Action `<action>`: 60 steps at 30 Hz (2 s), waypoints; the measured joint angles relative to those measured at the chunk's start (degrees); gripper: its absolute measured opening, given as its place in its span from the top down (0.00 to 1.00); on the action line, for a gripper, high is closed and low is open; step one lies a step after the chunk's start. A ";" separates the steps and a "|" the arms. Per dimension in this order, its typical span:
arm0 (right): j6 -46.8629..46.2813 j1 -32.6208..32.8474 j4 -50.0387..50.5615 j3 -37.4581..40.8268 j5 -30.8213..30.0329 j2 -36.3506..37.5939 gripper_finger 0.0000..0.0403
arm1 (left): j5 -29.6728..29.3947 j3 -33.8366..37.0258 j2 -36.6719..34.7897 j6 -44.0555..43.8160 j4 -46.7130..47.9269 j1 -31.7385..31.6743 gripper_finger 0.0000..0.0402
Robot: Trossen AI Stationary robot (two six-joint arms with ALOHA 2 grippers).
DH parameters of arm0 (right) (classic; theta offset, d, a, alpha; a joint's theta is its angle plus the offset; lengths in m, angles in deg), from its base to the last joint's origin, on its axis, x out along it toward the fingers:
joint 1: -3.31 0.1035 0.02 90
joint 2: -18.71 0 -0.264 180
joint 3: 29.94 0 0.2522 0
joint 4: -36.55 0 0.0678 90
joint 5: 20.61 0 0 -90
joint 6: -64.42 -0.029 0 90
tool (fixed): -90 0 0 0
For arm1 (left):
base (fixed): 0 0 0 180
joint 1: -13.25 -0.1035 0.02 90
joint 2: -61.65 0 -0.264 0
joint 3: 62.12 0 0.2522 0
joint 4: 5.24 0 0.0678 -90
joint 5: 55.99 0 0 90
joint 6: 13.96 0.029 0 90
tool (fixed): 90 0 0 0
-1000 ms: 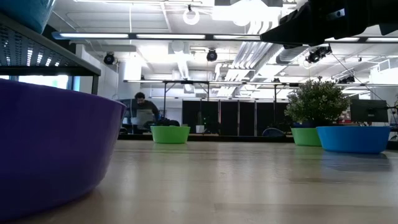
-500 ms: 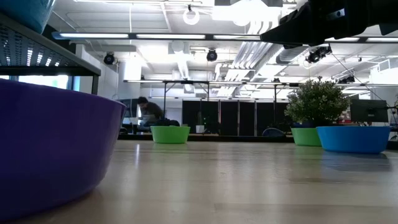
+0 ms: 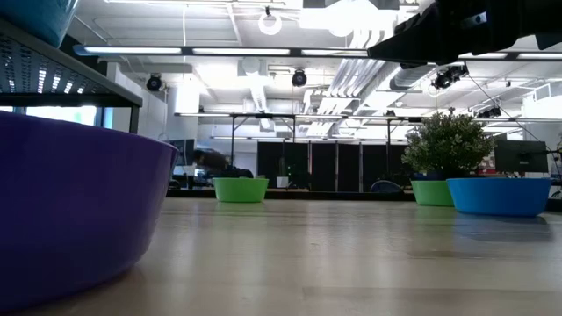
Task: Pick & Place Mini bowls
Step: Stack the green bowl on the other green bowls on the shelf
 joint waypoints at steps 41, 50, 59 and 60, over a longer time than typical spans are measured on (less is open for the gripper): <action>-9.66 -0.02 5.42 -0.64 -12.33 0.00 1.00 | 5.75 38.33 -17.57 69.38 -88.81 -56.87 1.00; -31.67 -0.01 45.47 -14.73 -20.12 -0.02 1.00 | 12.03 46.21 -21.37 68.71 -100.22 -64.61 1.00; -48.61 0.00 68.47 -21.11 -16.74 -0.02 0.82 | 11.39 50.01 -29.86 68.27 -101.64 -68.01 1.00; -49.71 0.00 69.65 -21.18 -16.52 -0.02 0.80 | 10.75 50.01 -31.67 67.60 -101.36 -68.65 1.00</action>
